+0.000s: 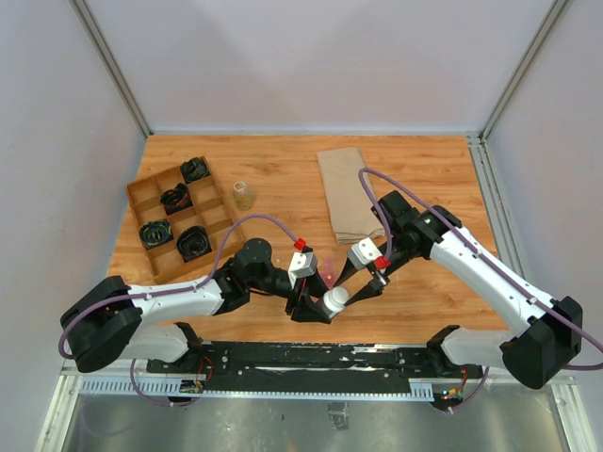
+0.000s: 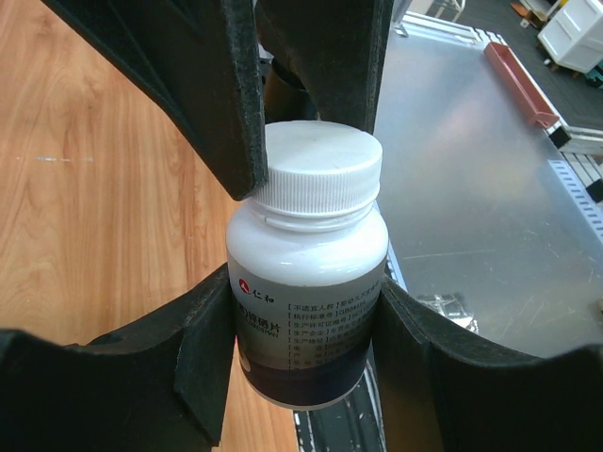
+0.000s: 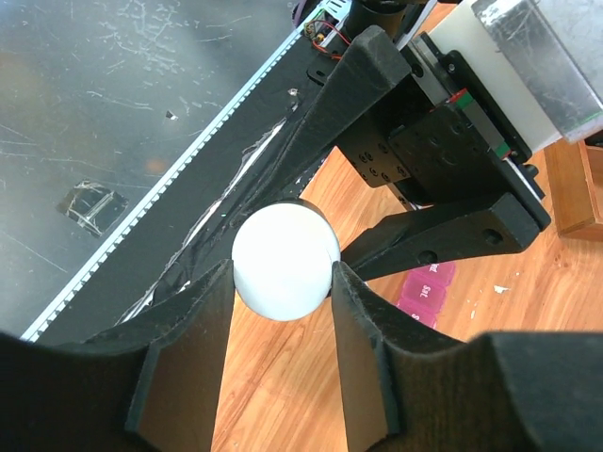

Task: Sort the pills into containers
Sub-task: Screw the lid of the pill bottle onto the pill bottle.

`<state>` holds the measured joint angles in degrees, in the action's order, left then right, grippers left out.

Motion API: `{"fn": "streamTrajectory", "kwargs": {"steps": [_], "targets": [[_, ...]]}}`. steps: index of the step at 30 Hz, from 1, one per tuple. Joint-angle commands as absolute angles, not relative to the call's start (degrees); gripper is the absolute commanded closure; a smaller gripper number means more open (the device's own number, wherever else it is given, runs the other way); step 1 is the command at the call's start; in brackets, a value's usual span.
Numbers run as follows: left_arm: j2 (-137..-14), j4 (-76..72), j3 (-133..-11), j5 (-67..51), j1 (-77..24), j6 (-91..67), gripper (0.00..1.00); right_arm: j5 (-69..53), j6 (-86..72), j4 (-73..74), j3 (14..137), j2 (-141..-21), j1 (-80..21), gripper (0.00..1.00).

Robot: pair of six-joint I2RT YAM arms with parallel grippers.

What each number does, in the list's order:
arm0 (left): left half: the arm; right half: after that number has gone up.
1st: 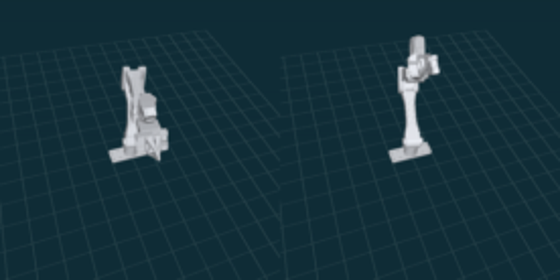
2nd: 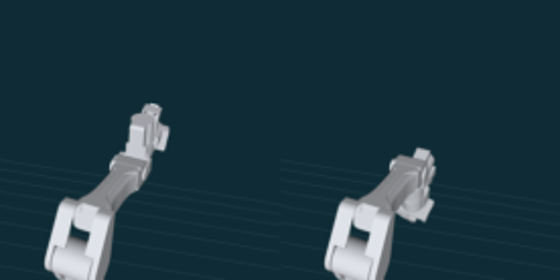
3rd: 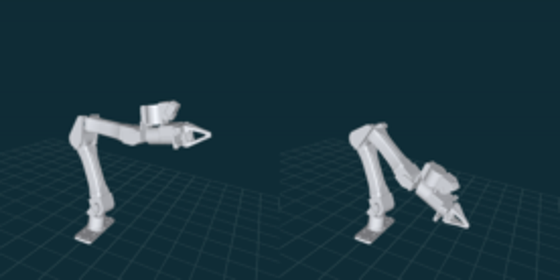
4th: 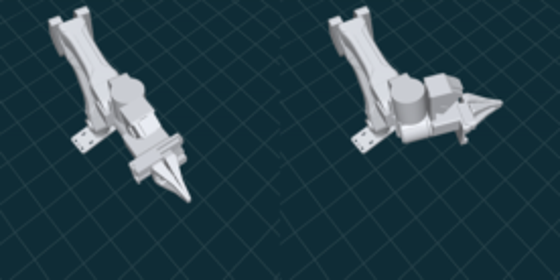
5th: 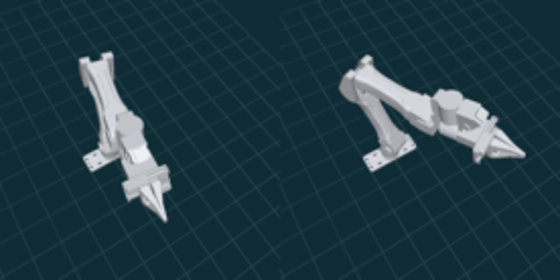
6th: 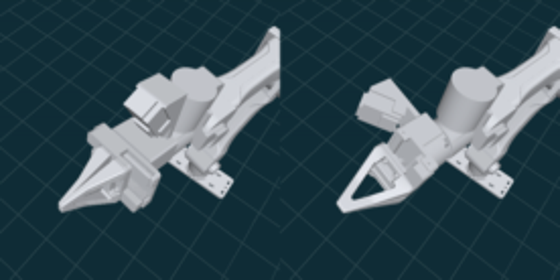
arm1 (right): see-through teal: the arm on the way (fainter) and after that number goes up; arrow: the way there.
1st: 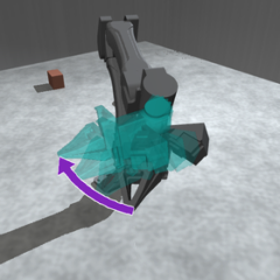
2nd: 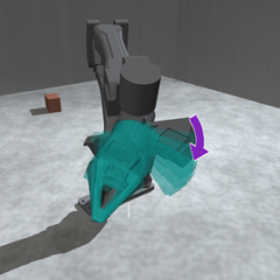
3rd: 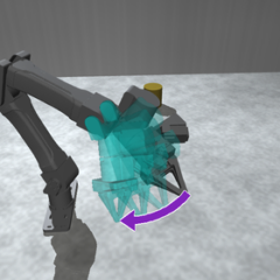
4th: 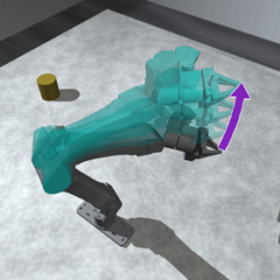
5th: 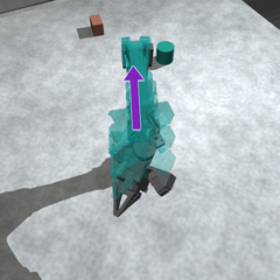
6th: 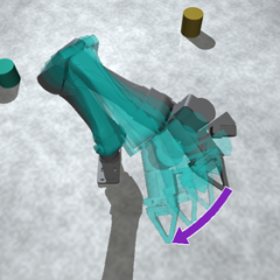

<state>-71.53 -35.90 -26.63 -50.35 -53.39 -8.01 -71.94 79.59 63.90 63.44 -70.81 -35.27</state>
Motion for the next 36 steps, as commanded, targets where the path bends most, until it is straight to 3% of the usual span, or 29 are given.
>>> {"fn": "streamTrajectory", "kwargs": {"steps": [1, 7, 13, 23, 29, 31, 33, 36], "targets": [[-70.9, -38.0, -28.0, -49.7, -53.3, -8.3, 1.0, -71.2, 75.0, 61.4, 62.8, -70.1, -36.6, 0.57], [-68.5, -40.2, -26.4, -44.1, -53.3, -8.5, 1.0, -68.9, 68.2, 58.2, 62.6, -70.3, -36.5, 0.66], [-63.7, -41.7, -23.9, -33.4, -53.3, -7.1, 1.0, -60.8, 51.1, 50.1, 62.4, -71.0, -36.6, 0.73], [-61.8, -41.5, -24.4, -12.4, -53.2, -1.7, 1.0, -45.2, 24.3, 37.0, 63.2, -77.1, -36.2, 0.74], [-66.8, -38.8, -25.9, -8.1, -53.3, 2.5, 1.0, -46.5, 13.9, 32.9, 62.5, -77.4, -32.9, 0.76], [-68.2, -38.9, -25.7, -9.7, -52.9, 3.0, 1.0, -48.7, 13.6, 32.2, 62.0, -76.7, -32.4, 0.67], [-69.7, -39.3, -25.5, -12.7, -52.6, 2.7, 1.0, -51.3, 14.7, 32.0, 61.9, -75.5, -31.9, 0.37], [-71.2, -40.6, -24.6, -18.8, -52.6, 2.3, 1.0, -55.9, 16.7, 32.7, 62.4, -72.5, -29.7, 0.15]]}}
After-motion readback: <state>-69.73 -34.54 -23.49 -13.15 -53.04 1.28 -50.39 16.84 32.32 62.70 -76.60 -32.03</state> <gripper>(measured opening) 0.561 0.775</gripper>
